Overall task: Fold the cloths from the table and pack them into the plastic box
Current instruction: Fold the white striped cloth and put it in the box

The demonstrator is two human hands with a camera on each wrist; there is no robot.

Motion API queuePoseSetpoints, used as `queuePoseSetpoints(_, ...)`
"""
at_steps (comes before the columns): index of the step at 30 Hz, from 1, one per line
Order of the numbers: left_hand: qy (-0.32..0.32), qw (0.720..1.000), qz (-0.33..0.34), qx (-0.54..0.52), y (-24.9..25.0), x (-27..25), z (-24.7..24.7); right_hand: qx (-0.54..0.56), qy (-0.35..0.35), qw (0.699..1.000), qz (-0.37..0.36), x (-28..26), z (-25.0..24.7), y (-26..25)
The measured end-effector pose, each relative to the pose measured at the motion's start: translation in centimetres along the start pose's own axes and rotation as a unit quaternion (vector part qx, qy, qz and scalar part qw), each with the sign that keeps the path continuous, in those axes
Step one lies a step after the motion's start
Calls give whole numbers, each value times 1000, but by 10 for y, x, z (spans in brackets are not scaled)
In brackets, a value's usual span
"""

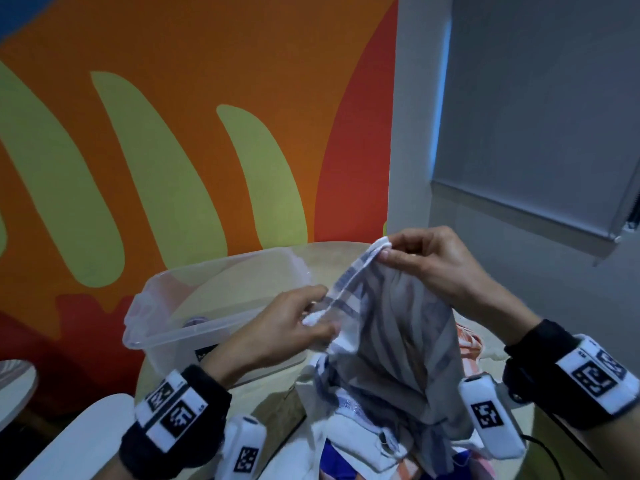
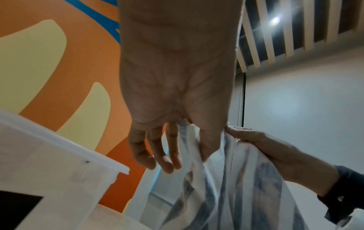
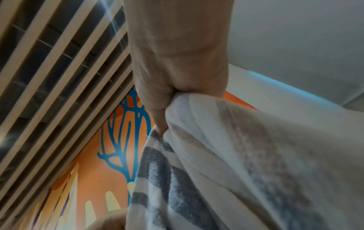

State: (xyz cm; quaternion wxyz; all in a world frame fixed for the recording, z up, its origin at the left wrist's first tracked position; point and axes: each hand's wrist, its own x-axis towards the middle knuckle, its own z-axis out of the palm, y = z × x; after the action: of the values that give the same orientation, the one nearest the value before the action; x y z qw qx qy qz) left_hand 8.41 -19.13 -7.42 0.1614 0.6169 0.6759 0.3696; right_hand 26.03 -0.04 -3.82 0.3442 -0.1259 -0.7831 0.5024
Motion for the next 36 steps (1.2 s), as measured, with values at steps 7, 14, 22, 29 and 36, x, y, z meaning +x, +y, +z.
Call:
queuePoseSetpoints(7, 128, 990, 48, 13, -6, 7, -25, -7, 53, 999, 1, 0, -18, 6)
queuePoseSetpoints(14, 130, 985, 102, 43, 23, 12, -28, -26, 54, 998, -4, 3, -19, 8)
queuePoseSetpoints(22, 99, 969, 72, 214, 4, 13, -51, -38, 86, 995, -16, 2, -43, 0)
queuePoseSetpoints(29, 171, 978, 32, 112, 14, 15, -69, -100, 39, 993, -39, 7, -43, -11)
queuePoseSetpoints(36, 16, 991, 23, 128, 36, 49, -36, -185, -101, 975, -67, 5, -14, -23)
